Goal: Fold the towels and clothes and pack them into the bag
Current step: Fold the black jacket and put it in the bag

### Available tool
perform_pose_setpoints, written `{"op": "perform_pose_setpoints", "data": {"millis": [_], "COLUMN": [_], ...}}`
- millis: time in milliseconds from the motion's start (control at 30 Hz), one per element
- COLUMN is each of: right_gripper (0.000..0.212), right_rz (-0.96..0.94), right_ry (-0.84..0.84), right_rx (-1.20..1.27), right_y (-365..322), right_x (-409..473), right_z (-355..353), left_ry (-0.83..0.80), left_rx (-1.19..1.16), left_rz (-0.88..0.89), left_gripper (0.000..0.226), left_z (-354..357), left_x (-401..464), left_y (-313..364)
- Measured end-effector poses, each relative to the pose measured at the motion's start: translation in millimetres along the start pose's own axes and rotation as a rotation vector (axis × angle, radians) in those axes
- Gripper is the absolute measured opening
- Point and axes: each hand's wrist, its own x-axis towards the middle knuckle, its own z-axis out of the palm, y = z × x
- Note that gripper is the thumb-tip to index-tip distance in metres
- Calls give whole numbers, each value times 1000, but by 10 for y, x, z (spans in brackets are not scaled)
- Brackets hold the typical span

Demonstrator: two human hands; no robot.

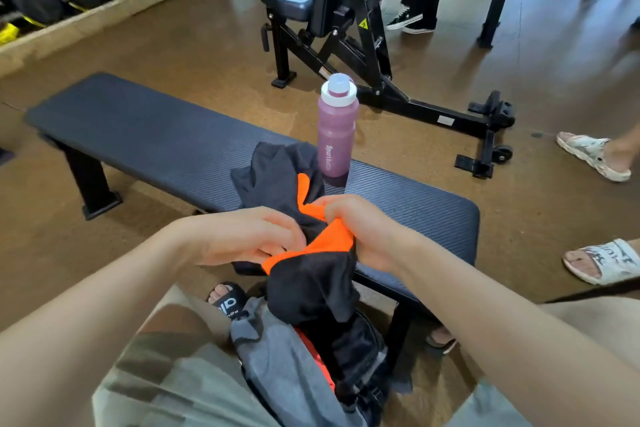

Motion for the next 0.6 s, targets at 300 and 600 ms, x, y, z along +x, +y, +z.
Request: {"op": "perform_pose_setpoints", "data": {"millis": [300,600], "right_gripper": [12,18], "right_rz": [-5,-186], "right_ry": [46,379], "right_rx": [334,275], "right_y": [-197,-289], "right_x": [-622,-666], "right_z": [-145,-1098], "left_ry": [223,402], "left_rx": [289,-75], "left_rz": [-29,184], "left_gripper": [62,25], "left_z": [18,561], "left_x": [123,431], "left_y": [-249,392]}}
